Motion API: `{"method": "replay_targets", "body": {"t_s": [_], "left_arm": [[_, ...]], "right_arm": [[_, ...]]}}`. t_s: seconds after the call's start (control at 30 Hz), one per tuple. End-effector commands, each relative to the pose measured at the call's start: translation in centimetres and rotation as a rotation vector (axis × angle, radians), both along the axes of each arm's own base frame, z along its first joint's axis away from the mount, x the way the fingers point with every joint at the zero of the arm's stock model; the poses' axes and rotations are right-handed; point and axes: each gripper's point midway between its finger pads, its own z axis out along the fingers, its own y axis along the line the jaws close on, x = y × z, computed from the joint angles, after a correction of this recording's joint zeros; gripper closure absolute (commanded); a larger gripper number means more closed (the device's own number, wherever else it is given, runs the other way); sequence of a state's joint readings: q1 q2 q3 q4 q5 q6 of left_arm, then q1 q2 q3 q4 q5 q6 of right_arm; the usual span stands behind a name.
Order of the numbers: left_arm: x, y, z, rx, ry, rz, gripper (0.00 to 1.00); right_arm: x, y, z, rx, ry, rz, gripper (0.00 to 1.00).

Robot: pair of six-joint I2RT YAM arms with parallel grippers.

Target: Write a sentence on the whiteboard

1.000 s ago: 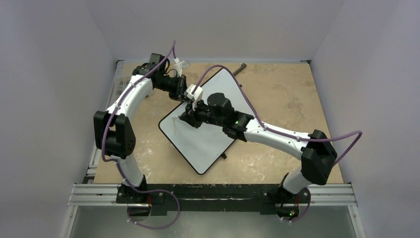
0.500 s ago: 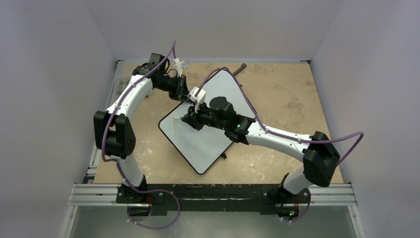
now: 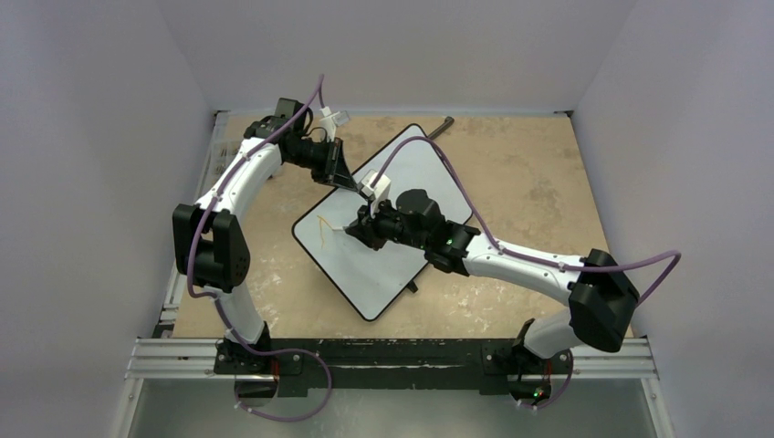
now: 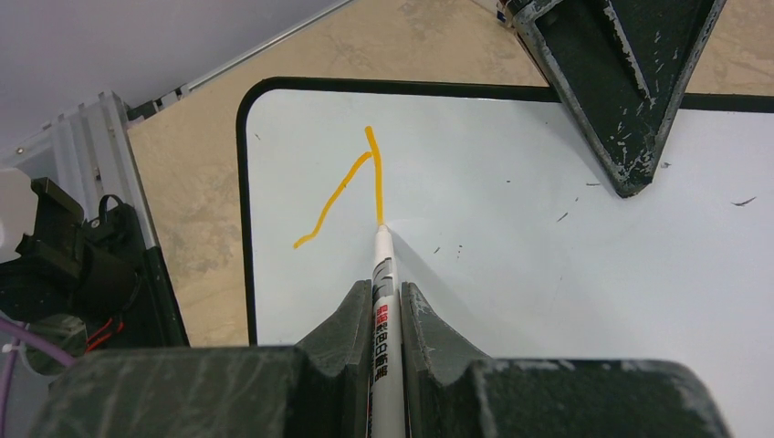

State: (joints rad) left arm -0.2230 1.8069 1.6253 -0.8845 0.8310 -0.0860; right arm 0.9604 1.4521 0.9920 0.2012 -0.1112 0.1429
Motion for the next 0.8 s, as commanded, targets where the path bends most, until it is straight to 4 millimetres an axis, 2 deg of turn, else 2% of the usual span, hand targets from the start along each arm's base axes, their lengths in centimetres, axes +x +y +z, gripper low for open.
{"method": "replay_targets", "body": {"t_s": [0.0, 0.27, 0.77], "left_arm": [[1.2, 1.2, -0.2, 0.118, -0.074, 0.057, 1.00], [1.2, 1.2, -0.2, 0.116, -0.074, 0.057, 1.00], [1.1, 1.1, -0.2, 0.110, -0.070, 0.053, 1.00]], "right_arm": [[0.4, -0.9, -0.9, -0.028, 0.012, -0.045, 1.00], [0.6, -0.7, -0.6, -0.023, 0.003, -0.049, 1.00], [3.5, 1.2, 2.8, -0.002, -0.056, -0.103, 1.00]]}}
